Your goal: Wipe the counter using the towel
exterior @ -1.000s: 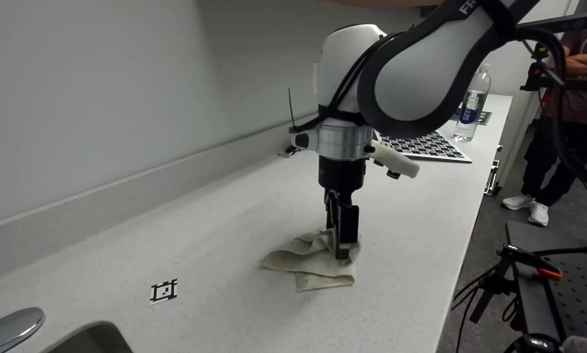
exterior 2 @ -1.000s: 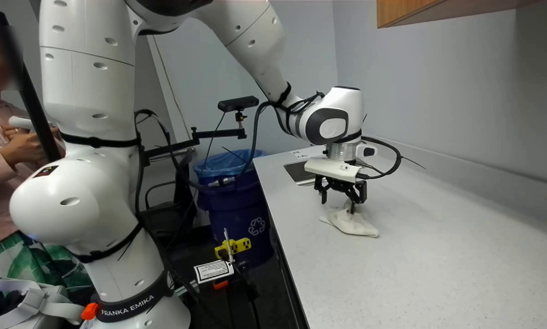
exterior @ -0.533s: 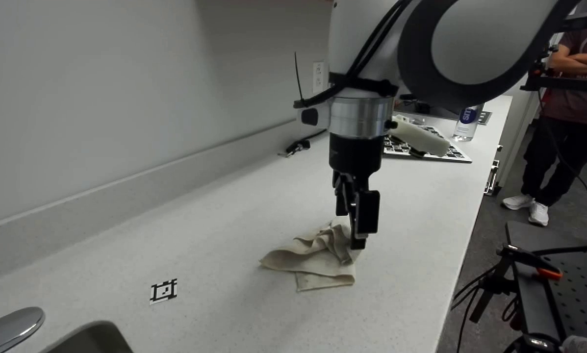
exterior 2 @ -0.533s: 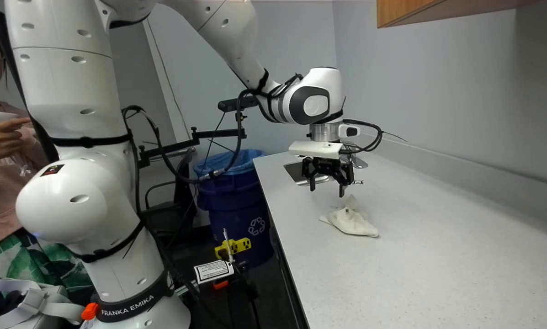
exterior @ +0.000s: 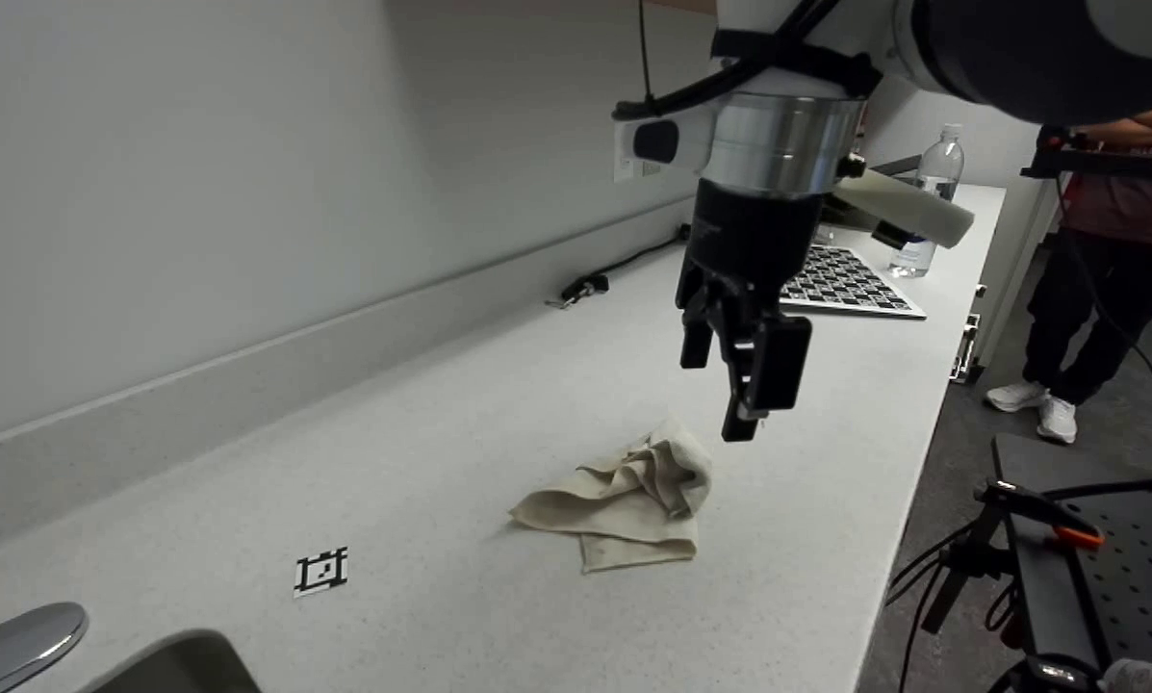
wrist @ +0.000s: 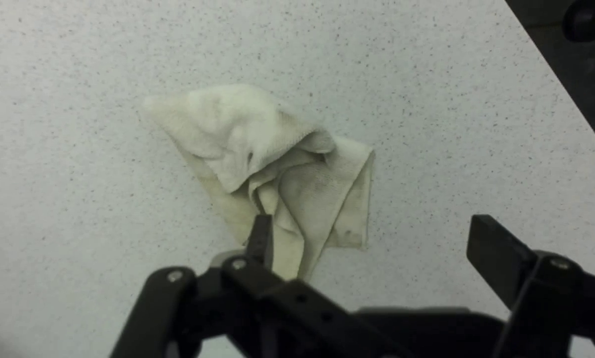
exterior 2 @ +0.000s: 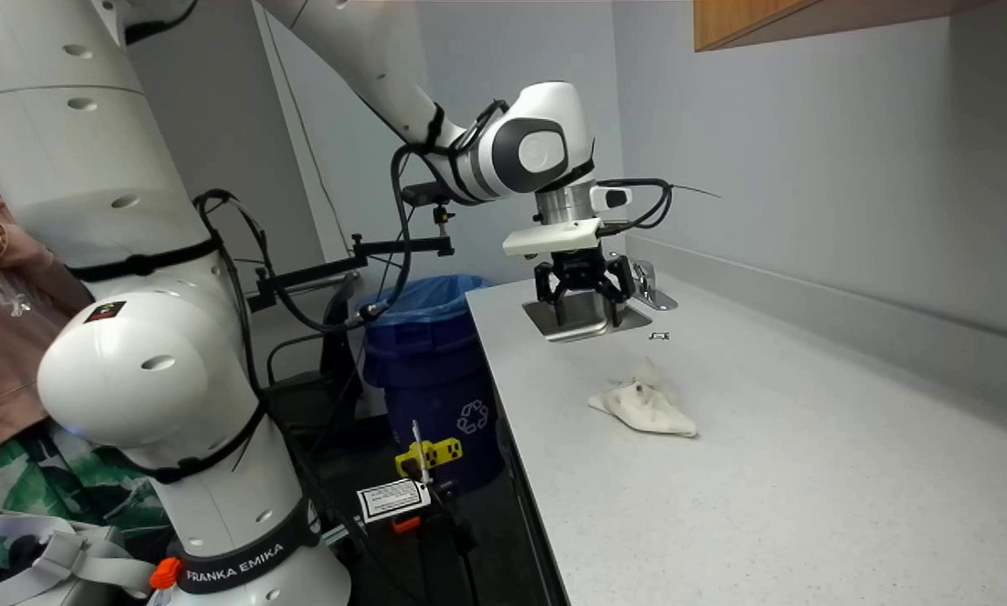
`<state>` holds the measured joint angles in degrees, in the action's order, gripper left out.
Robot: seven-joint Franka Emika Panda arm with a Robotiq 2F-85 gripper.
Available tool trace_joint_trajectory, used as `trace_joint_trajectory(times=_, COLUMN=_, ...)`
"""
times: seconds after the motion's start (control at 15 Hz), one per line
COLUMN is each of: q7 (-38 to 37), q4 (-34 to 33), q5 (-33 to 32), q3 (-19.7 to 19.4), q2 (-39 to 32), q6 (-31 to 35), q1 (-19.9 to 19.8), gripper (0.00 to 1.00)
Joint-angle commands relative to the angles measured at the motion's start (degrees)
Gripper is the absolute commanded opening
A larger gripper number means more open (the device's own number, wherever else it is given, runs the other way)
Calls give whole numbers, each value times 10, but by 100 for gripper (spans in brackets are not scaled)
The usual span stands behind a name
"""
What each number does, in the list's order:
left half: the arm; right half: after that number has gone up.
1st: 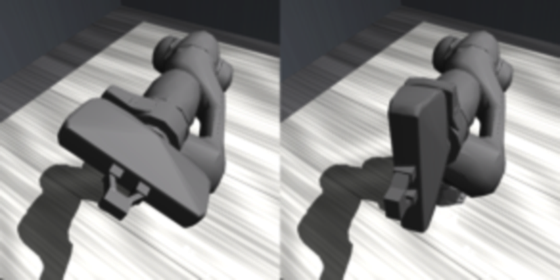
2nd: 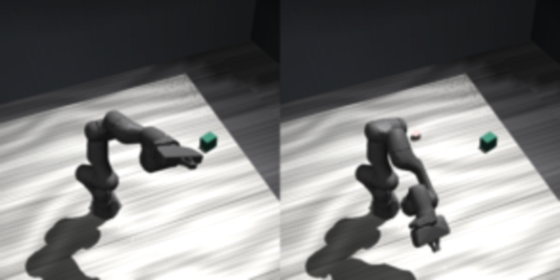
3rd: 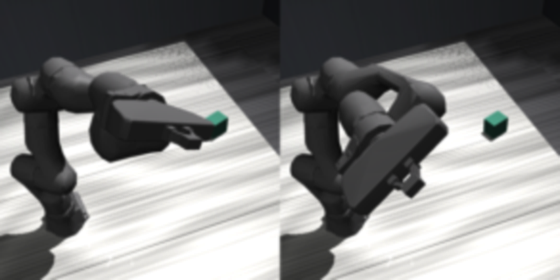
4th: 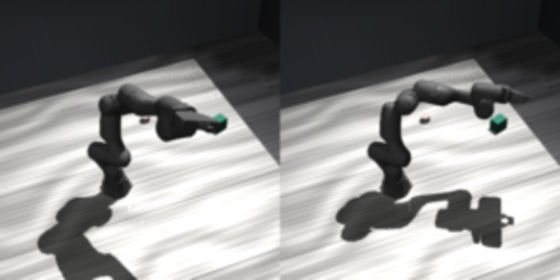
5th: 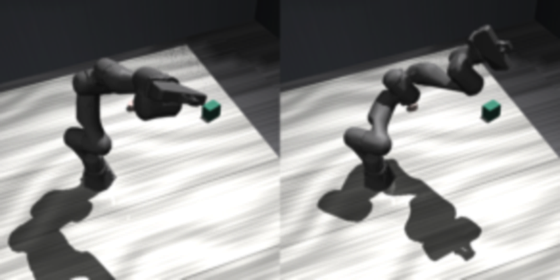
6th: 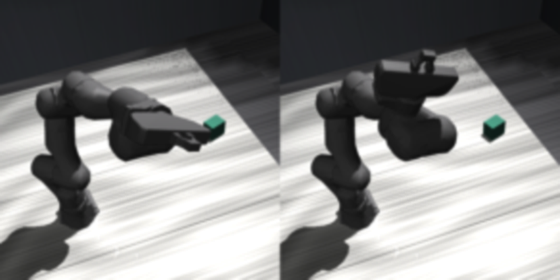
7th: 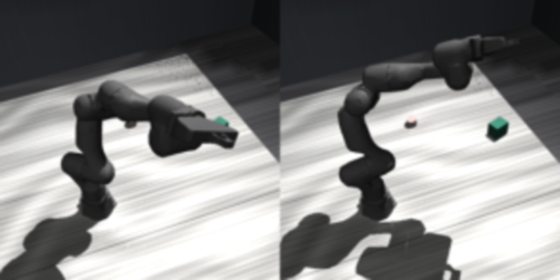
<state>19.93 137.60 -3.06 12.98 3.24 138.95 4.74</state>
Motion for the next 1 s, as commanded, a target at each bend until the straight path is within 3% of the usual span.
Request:
trace_joint_trajectory(times=0.0, q7=-1, q4=36, q5=-4, q3=-17, q2=58, q6=14, q1=23, gripper=100)
trace_joint_trajectory(times=0.93, q7=-3, q4=24, q5=-4, q3=-24, q2=51, q6=4, q1=33, gripper=100)
